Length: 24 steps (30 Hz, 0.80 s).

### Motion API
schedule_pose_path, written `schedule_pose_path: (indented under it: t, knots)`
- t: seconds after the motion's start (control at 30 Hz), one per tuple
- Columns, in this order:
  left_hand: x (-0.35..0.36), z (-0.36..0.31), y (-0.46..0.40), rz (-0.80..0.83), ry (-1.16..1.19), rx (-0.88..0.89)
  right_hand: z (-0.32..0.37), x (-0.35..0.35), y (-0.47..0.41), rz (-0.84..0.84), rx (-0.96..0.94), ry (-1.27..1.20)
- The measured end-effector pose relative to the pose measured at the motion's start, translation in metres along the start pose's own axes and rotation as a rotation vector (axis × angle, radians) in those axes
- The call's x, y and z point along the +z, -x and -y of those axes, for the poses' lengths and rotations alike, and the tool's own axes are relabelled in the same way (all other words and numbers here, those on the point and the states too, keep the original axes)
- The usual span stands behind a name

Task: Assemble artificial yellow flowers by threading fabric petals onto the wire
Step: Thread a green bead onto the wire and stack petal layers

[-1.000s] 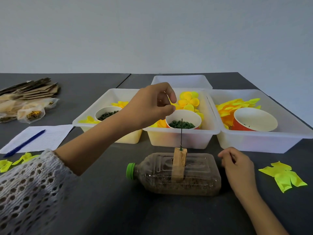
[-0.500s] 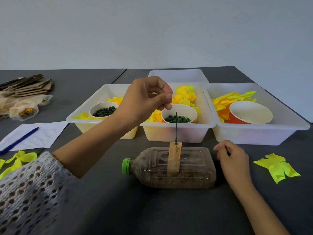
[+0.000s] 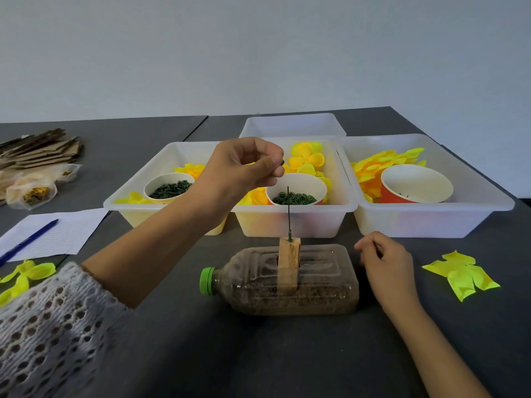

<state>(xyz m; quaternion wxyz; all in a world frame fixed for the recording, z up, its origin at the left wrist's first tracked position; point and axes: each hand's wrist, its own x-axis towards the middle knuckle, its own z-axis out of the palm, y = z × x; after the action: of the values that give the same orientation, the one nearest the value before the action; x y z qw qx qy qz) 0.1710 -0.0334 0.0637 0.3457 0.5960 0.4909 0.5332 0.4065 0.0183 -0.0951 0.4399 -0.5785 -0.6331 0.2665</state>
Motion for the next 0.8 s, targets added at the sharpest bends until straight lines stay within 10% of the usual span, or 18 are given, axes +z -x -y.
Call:
schedule_pose_path:
  t: [0.8]
  knots:
    - [0.019,-0.006,0.015,-0.139,-0.297,0.305,-0.002,0.001,0.000,0.010,-0.012,0.010]
